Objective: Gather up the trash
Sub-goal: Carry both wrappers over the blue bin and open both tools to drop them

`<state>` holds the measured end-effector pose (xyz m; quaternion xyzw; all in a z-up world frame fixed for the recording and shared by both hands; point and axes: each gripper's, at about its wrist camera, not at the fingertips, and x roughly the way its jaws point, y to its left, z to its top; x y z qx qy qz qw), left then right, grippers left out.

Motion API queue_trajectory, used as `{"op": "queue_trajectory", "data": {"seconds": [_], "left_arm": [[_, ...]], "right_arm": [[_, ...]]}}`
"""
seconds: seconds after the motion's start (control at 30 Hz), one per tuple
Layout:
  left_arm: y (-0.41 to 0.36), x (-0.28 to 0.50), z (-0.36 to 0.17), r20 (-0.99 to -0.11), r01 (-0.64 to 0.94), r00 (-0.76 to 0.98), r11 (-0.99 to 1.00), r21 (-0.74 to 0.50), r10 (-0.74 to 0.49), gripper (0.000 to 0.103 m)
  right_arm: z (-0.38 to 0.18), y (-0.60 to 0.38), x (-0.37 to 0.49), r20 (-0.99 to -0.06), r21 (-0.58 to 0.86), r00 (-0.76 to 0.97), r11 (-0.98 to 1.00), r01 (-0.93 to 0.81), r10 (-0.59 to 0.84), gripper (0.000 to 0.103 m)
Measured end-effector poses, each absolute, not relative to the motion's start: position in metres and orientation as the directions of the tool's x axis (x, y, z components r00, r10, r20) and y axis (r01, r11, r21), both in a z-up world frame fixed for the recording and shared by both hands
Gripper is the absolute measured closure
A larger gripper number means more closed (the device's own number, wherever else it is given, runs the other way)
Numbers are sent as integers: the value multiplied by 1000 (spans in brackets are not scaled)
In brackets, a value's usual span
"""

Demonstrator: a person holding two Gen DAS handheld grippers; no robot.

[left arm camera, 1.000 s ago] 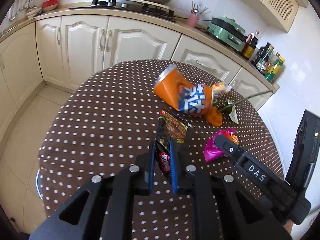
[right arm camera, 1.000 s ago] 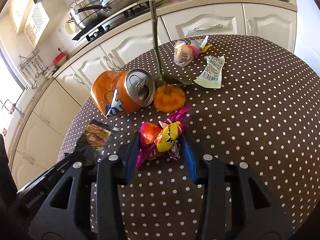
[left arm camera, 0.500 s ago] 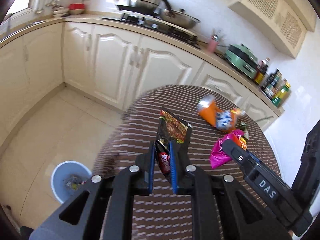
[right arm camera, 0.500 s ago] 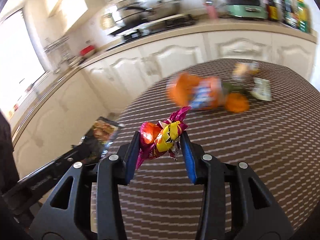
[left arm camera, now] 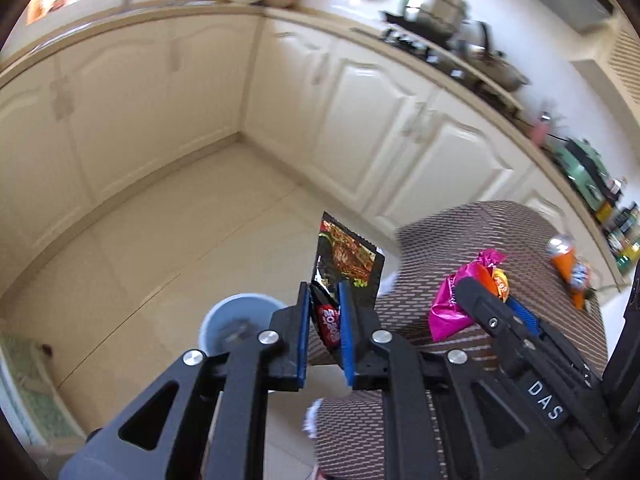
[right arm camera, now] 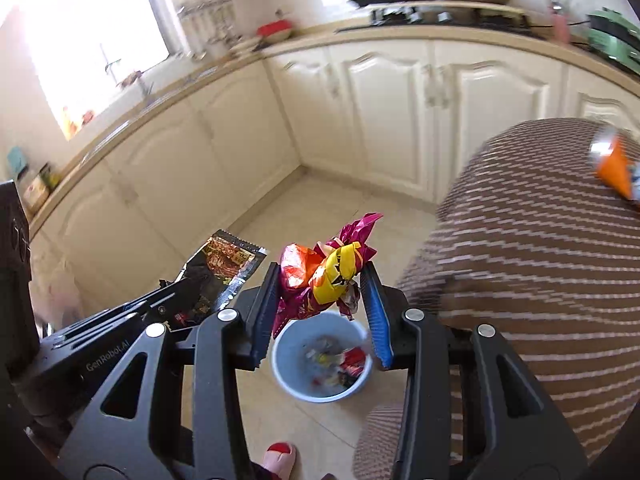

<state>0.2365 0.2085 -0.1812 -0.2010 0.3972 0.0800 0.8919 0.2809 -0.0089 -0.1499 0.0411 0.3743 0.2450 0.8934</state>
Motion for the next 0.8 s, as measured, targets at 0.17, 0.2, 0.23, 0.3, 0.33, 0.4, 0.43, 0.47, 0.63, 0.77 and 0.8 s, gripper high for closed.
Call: {"op": "queue_trajectory", "data": {"seconds": [0.17, 0.2, 0.23, 0.3, 0.33, 0.4, 0.43, 0.47, 0.63, 0.77, 0.8], "left_arm": [[248, 237, -208, -783, -364, 622, 886, -287, 2, 90], [253, 238, -214, -791, -371, 612, 884, -284, 3, 90], [257, 240, -220, -801, -378, 599, 882, -282, 1, 90], [260, 244, -232, -816, -383, 578, 880, -280, -8, 90], [263, 248, -239, -825, -386, 566, 880, -278, -13, 89], [266, 253, -247, -832, -389, 554, 878, -279, -19, 89], [267, 257, -252, -837, -388, 546, 878, -279, -25, 89], [268, 261, -256, -841, -387, 541, 878, -281, -31, 89], [269, 274, -266, -846, -380, 531, 879, -287, -47, 76], [271, 277, -271, -847, -391, 530, 875, -284, -39, 70], [272, 278, -272, -849, -393, 527, 875, -283, -38, 70]], "right_arm": [[-179, 41, 289, -698, 247, 529, 855, -455, 483, 63], [-185, 50, 290, -708, 249, 513, 850, -464, 486, 63], [-190, 55, 291, -713, 248, 504, 848, -469, 487, 63], [-200, 66, 294, -726, 243, 489, 845, -477, 485, 63], [-205, 70, 294, -730, 242, 483, 844, -479, 483, 63], [-213, 75, 296, -739, 238, 477, 847, -476, 476, 63], [-216, 75, 297, -742, 238, 475, 848, -473, 473, 63], [-219, 76, 299, -746, 239, 472, 851, -469, 469, 63], [-232, 78, 314, -761, 245, 461, 860, -447, 457, 63], [-239, 80, 319, -771, 251, 449, 864, -438, 451, 62], [-240, 81, 321, -773, 251, 446, 864, -436, 450, 62]]}}
